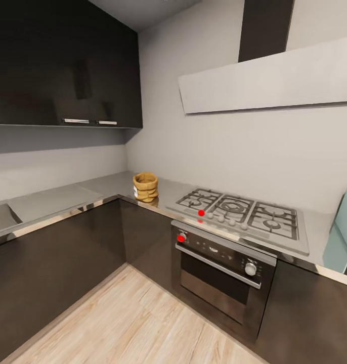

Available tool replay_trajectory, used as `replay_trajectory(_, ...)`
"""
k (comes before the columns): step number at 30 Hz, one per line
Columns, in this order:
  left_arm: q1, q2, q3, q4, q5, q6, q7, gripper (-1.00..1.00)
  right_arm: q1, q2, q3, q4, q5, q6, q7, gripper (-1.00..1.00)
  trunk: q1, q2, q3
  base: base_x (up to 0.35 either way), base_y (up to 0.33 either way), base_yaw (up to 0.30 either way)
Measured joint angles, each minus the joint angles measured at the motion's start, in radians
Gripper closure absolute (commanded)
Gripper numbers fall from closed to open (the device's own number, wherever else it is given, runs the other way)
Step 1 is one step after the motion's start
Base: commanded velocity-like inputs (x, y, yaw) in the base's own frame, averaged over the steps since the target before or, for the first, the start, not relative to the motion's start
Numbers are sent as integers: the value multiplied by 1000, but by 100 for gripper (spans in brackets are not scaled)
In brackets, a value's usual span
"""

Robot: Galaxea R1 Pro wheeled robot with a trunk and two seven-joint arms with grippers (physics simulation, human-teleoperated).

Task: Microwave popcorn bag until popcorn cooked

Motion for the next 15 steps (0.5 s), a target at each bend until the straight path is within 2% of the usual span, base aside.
replay_trajectory(12,0,1,0,0,0,1,-3,-100,0,2,2,1,0,7,1,-100,0,0,0,301,86,2)
replay_trajectory(15,0,1,0,0,0,1,-3,-100,0,1,2,1,0,5,0,-100,0,0,0,309,32,162)
